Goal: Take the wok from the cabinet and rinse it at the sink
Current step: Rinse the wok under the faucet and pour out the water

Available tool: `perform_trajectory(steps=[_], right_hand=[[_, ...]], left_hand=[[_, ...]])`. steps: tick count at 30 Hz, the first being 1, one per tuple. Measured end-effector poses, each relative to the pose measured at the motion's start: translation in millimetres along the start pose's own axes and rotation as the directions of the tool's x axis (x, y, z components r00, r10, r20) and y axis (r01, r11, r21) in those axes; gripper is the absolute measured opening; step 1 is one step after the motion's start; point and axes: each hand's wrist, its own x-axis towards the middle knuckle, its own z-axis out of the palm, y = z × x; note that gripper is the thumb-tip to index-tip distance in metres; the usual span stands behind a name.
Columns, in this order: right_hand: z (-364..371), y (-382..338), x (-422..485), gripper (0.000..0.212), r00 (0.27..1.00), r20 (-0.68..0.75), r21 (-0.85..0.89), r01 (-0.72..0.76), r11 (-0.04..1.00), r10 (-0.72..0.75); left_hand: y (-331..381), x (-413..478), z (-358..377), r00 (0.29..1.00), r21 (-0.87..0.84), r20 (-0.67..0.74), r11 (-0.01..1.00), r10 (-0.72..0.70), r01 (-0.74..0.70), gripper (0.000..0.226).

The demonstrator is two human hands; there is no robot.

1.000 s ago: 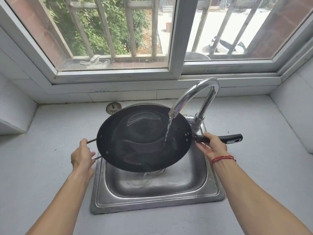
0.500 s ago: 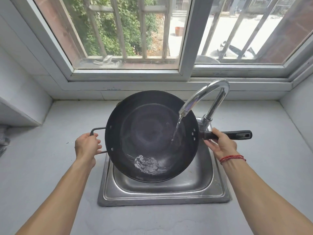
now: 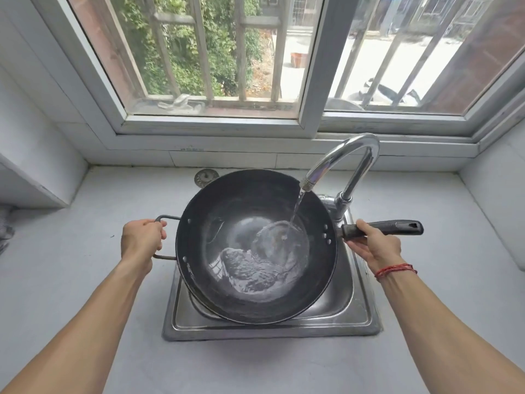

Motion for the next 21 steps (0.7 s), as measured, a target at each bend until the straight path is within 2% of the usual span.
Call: perform_trajectory(steps=[3, 8, 17, 21], right_hand=[[-7, 11, -1, 0.027, 1.000, -0.017, -0.037, -0.008, 0.999, 0.007], [-16, 29, -5, 0.022, 0.999, -0.021, -0.046, -0.041, 0.998, 0.041], [-22, 44, 1, 0.025, 0.997, -0.031, -0.064, -0.071, 0.995, 0.070], [-23, 47, 6, 0.032, 0.997, -0.023, -0.065, -0.079, 0.995, 0.078]], left_hand=[[-14, 2, 1, 0.999, -0.035, 0.007, 0.998, -0.045, 0.046, 0.020], [-41, 3, 3, 0.994, -0.055, 0.015, 0.992, -0.110, 0.110, 0.020], [-54, 8, 11, 0.992, -0.059, 0.000, 0.991, -0.123, 0.123, 0.015], [-54, 10, 16, 0.992, -0.064, -0.015, 0.990, -0.125, 0.123, 0.017]])
